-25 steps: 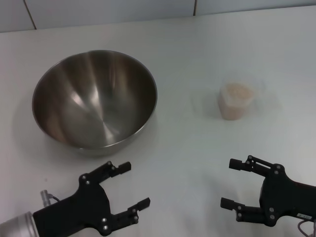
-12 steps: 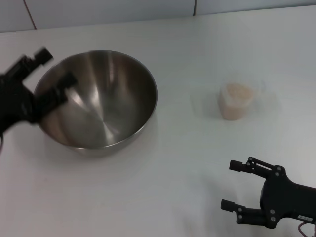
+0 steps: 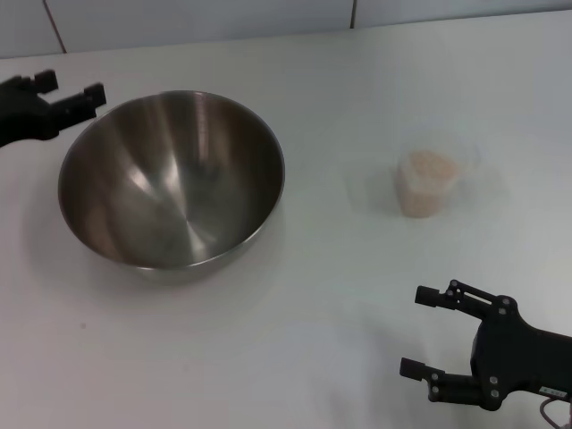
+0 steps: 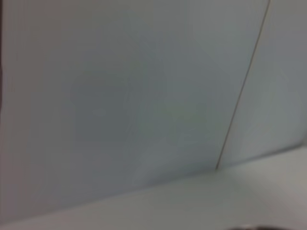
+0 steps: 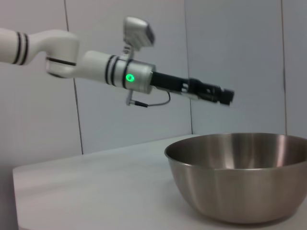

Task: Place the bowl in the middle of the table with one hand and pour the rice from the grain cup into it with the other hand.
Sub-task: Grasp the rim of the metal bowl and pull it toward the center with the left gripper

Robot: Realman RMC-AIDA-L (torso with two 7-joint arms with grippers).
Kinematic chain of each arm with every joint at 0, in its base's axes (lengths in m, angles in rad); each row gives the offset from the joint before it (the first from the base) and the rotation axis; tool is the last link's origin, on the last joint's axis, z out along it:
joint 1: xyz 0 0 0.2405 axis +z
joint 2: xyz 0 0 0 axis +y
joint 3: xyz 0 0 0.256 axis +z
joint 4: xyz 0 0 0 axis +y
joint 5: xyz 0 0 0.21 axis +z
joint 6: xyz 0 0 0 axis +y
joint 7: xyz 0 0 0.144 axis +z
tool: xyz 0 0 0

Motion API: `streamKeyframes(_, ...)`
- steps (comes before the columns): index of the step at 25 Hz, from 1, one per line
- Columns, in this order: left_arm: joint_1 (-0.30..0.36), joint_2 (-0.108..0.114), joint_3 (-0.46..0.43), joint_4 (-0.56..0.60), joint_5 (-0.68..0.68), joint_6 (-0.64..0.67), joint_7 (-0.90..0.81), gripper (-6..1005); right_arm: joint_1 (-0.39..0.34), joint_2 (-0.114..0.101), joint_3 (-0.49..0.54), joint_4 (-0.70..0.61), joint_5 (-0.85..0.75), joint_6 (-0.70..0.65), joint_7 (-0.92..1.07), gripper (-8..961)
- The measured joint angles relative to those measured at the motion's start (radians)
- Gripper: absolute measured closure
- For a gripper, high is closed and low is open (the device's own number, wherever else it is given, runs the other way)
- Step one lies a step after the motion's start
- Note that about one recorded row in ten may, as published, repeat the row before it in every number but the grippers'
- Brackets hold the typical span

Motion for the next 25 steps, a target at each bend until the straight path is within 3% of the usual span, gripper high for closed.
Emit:
streamKeyframes(9,-0.069,-0.042,-0.076,0.026,0.331,0.025,-0.167,204,0.000,0.000,0.001,0.000,0.000,-0.008,-0.001,113)
streamKeyframes(17,-0.108,-0.047,-0.078,0.010,0.483,0.055,-0.230,212,0.001,0.000,0.001,0.000,0.000,-0.006,-0.001,113)
streamKeyframes(25,-0.127,-0.048,-0.079,0.009,0.540,0.098,-0.256,221,0.001,0.000,0.001,0.000,-0.004,0.000,-0.001,114)
